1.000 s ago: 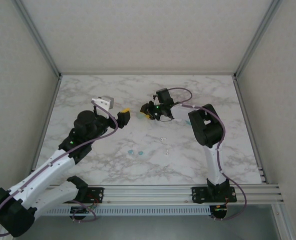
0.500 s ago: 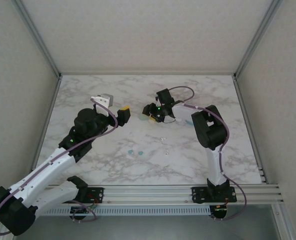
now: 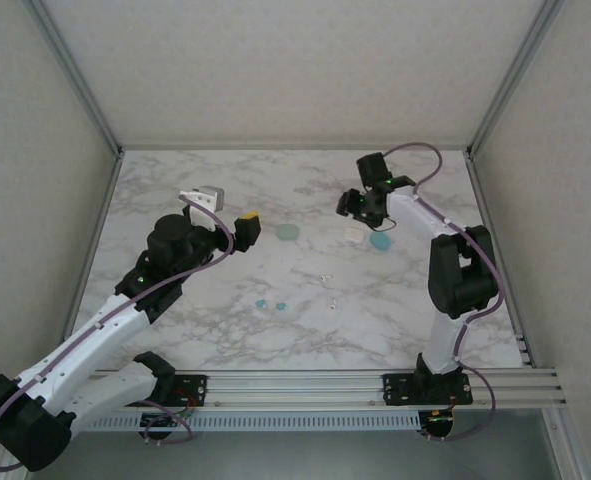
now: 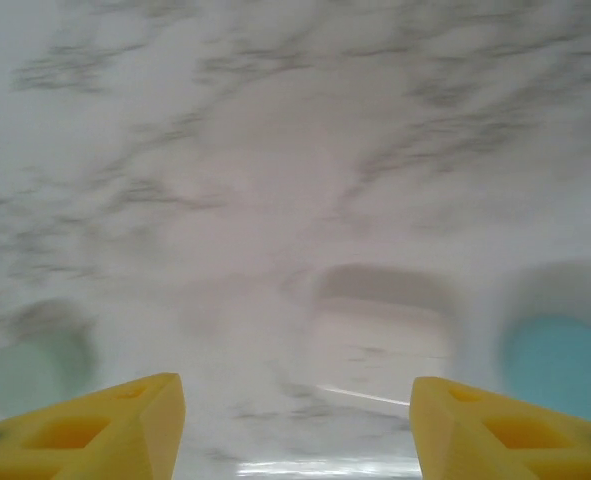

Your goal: Insert wireless bluetooth earbuds into charging case

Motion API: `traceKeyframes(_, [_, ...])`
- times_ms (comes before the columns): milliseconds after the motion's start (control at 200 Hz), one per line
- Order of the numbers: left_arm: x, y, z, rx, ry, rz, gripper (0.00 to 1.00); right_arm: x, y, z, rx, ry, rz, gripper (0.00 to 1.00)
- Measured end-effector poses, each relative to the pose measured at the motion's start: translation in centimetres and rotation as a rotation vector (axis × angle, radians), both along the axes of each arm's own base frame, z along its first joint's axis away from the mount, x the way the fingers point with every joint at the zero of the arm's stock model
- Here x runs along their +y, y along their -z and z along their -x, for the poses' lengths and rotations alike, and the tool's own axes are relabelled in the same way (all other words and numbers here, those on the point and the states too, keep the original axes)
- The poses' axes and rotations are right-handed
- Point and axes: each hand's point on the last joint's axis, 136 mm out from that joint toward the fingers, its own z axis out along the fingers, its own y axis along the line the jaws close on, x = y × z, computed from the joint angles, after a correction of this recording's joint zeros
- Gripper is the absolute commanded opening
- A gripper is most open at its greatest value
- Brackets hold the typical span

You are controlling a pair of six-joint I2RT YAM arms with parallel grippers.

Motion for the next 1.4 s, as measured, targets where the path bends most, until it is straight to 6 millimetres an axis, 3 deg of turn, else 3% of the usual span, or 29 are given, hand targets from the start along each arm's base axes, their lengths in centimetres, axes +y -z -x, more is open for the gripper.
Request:
traceKeyframes(115, [-0.1,0.2,-0.1,0.005,0.0,-0.003,1.0,-1.3,1.0,1.0,0.057,-0.012,0.043,0.62])
traceKeyframes(440, [-0.2,1.1,-0.3,0.03,0.002,-0.019,1.0,-0.8,4.3,1.9,0.172,-0.066,0.056,0.63])
traceKeyframes(976, [-0.6,0.9,-0.3,0.034,0.021,-0.017,1.0,0.6,5.7,2.1,0.226,-0.092,0.01,0.65])
traceKeyframes(1141, [-0.6,0.8,-0.2,0.034,0.023,-0.017,1.0,1.8,5.6,2.5,0.227,-0.12,-0.002,0.65])
traceKeyframes(1402, [-0.9,0.7,-0.6,0.04,0.025,-0.016,1.0,5.6,5.2,4.3,0.259,-0.196,-0.084,0.65])
